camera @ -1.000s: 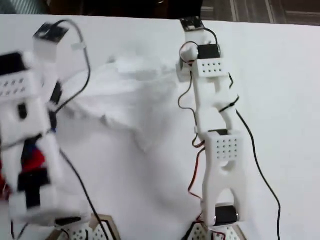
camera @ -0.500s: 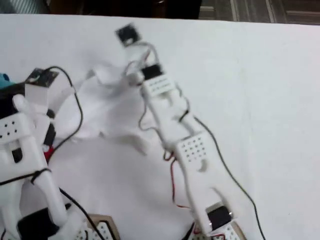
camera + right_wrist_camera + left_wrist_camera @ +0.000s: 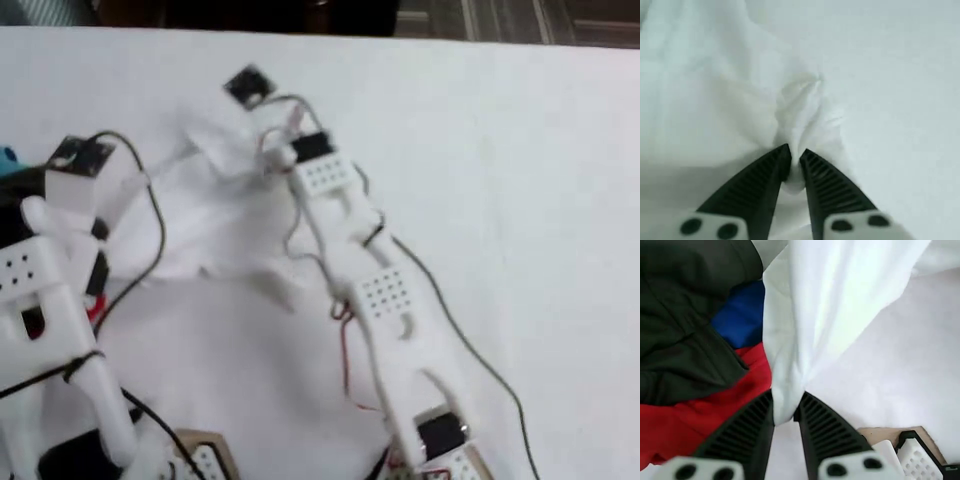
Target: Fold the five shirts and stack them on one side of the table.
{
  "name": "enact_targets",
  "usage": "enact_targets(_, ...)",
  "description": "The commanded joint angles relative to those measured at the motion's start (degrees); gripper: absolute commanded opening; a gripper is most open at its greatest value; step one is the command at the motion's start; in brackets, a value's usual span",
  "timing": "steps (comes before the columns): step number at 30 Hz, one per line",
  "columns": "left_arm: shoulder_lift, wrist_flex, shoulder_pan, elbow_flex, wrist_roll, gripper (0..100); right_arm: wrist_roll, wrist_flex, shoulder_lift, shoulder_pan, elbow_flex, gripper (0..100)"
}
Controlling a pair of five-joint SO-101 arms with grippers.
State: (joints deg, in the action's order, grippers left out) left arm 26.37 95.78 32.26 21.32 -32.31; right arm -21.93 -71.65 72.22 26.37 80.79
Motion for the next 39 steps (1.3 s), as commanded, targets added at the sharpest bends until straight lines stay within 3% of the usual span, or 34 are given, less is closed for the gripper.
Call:
enact_targets(1,1.9,-0.1,0.4,-0.7,-0.3,2,-0.4,-11.7,-5.1,-2.9,11.9,2.1)
enact_targets(7,2.1,-6.6,0.4,-0.7,1.0,2,-0.3,-26.2,-11.4,-5.1,14.7,2.1)
enact_targets(13,2.4,-15.1,0.4,-1.6,5.0,2,1.1,-29.8,-24.4,-9.0,14.7,2.1)
enact_targets(19,2.3,-9.5,-5.4,-5.2,3.1,2,4.9,-29.9,-42.7,-15.3,6.1,2.0)
enact_targets(24,1.9,-7.0,-8.3,-5.1,1.8,2,6.5,-29.8,-61.4,-20.1,-22.1,2.0)
enact_targets(29,1.8,-7.4,-9.2,-1.9,-0.7,2,6.5,-28.4,-80.0,-20.2,-58.3,2.1)
enact_targets(35,1.8,-8.4,-11.6,11.6,-9.7,2,6.2,-8.4,-94.1,-23.4,-103.6,2.1)
enact_targets(39,2.3,-7.1,-10.5,18.7,-18.1,2,6.1,3.2,-102.2,-25.6,-123.8,2.1)
